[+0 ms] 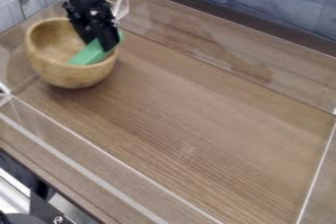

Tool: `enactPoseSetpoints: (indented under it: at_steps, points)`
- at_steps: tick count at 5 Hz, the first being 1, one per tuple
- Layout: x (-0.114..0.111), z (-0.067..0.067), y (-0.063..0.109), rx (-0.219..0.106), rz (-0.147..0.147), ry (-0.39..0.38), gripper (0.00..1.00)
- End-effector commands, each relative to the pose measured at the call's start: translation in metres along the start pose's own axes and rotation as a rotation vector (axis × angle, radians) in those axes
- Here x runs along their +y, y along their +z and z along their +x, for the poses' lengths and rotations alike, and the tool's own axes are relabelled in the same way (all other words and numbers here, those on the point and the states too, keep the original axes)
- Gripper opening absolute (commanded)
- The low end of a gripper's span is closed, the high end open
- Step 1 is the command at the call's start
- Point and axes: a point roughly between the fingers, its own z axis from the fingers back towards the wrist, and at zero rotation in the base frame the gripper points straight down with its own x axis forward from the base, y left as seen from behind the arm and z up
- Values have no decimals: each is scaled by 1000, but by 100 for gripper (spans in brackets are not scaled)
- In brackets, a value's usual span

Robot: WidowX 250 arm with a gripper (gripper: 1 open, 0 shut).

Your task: Move green object from inside the wooden bowl to the table next to it

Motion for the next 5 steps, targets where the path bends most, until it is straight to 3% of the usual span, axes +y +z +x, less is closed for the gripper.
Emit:
enactPoseSetpoints:
  at_steps: [1, 3, 5]
  points:
    - [-15, 9, 27, -54, 46, -59, 0]
    - [-47, 23, 5, -71, 52, -8, 0]
    - [-41, 15, -2, -78, 56, 16, 0]
